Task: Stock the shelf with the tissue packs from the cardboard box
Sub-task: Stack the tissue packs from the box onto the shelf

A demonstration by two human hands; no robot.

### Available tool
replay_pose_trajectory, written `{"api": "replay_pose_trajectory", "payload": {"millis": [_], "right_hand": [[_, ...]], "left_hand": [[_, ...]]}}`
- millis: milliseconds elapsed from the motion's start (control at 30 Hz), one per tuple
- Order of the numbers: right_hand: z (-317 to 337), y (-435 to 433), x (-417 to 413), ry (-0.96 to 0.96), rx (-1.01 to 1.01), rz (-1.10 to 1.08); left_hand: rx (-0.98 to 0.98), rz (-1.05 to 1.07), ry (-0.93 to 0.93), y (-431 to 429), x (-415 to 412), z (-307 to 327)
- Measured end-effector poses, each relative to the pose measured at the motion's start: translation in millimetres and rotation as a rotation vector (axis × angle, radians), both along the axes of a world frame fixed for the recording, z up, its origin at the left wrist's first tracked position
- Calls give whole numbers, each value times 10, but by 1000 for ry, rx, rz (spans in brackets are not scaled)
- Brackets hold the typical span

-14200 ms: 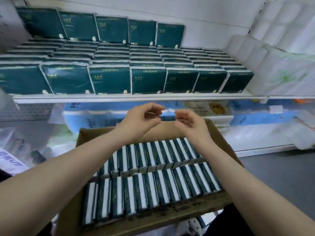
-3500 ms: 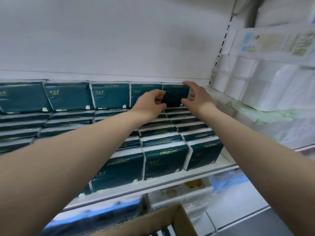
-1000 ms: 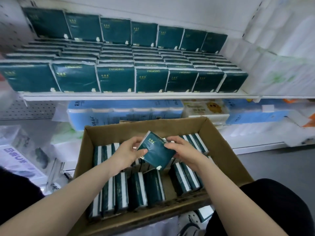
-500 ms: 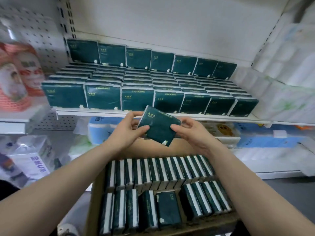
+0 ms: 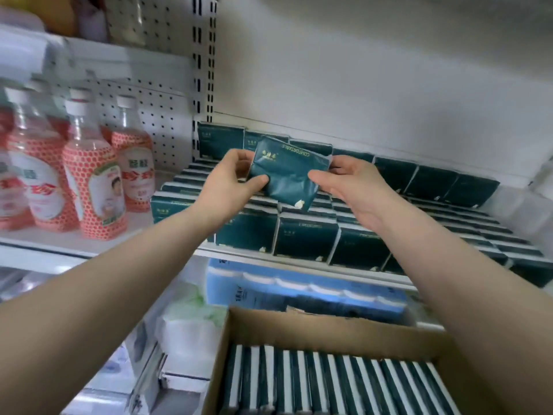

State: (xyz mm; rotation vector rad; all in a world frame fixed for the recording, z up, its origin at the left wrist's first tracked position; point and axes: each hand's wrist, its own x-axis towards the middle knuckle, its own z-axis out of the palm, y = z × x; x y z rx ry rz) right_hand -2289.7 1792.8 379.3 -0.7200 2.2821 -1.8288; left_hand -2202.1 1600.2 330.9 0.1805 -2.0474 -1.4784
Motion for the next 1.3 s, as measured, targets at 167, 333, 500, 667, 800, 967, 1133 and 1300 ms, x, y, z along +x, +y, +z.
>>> {"api": "replay_pose_trajectory", "payload": {"millis": [167, 333, 500, 667, 800, 967, 1133, 1300], "right_hand": [[41, -683, -269, 14, 8, 13], [-3, -1346, -593, 55, 65, -16], [-18, -1785, -843, 85, 97, -10], [-79, -1968, -1023, 62, 103, 68], [-151, -2014, -1111, 44, 122, 115], [-223, -2039, -1176, 25, 152, 148], [-325, -2011, -1207, 77, 224, 148], [-334, -1971, -1182, 93, 258, 155]], "left_hand": [[-116, 162, -92, -551, -163, 29], [-70, 229, -163, -970, -393, 84], [-18, 261, -183, -1289, -622, 133], [-15, 264, -231, -1508, -844, 121], [-38, 250, -279, -1601, -964, 57], [-57, 261, -310, -1655, -1051, -25], [-82, 271, -341, -1646, -1097, -53], [-55, 267, -351, -1602, -1089, -39]]}}
